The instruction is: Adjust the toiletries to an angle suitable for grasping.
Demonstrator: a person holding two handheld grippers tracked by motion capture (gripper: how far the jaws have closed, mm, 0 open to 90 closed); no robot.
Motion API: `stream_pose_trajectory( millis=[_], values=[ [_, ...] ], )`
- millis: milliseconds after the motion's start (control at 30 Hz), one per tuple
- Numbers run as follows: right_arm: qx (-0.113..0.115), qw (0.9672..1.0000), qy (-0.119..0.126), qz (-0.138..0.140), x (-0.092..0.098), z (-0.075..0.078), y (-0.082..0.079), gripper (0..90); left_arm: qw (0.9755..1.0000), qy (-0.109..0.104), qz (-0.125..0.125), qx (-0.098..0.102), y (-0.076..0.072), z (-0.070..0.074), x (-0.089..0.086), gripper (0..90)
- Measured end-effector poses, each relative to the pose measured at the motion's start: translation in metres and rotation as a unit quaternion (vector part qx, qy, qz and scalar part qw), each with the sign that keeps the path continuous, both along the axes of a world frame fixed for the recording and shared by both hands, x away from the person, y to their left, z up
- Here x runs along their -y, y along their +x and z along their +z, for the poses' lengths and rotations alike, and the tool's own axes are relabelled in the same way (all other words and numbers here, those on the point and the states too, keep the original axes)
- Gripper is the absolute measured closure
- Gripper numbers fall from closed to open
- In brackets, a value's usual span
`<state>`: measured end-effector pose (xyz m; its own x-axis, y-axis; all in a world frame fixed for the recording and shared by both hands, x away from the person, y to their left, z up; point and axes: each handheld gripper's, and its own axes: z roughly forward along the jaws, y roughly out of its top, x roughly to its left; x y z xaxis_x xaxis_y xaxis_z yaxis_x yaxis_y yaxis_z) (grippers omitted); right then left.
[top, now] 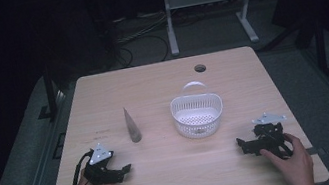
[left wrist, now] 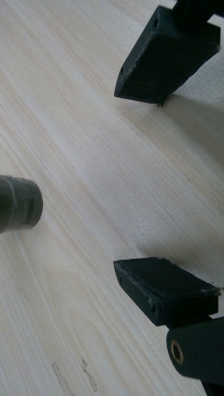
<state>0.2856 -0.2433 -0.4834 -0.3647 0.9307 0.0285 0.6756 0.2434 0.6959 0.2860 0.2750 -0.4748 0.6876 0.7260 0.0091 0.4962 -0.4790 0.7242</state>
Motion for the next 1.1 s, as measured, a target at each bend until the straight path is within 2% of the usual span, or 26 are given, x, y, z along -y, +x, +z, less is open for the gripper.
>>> stream_pose_trajectory(
  millis=[233, 333, 533, 767, 900, 1100],
  values=[
    [0.000, 1.0000, 0.001, -0.002, 0.000, 0.000, 0.000, 0.0, 1.0000, 0.001, 0.008, 0.001, -0.001, 0.000, 0.001, 14.3],
    [-0.001, 1.0000, 0.001, -0.003, 0.000, 0.000, 0.000, 0.0, 0.9999, 0.001, 0.008, -0.006, -0.001, 0.002, 0.001, 15.7],
    [-0.001, 1.0000, 0.001, -0.003, 0.000, 0.000, -0.001, 0.0, 0.9996, -0.026, 0.000, -0.015, -0.002, 0.009, -0.002, 23.3],
    [0.000, 1.0000, 0.001, -0.003, 0.000, 0.000, 0.000, 0.0, 0.9990, -0.041, -0.006, -0.017, -0.003, 0.021, -0.008, 41.6],
    [0.000, 1.0000, 0.000, -0.002, 0.000, 0.000, 0.000, 0.0, 0.9986, -0.051, -0.003, -0.012, -0.004, 0.030, -0.012, 55.6],
    [0.000, 1.0000, 0.000, -0.002, 0.000, 0.000, 0.000, 0.0, 0.9977, -0.065, -0.008, -0.019, -0.004, 0.041, -0.016, 75.3]
  ],
)
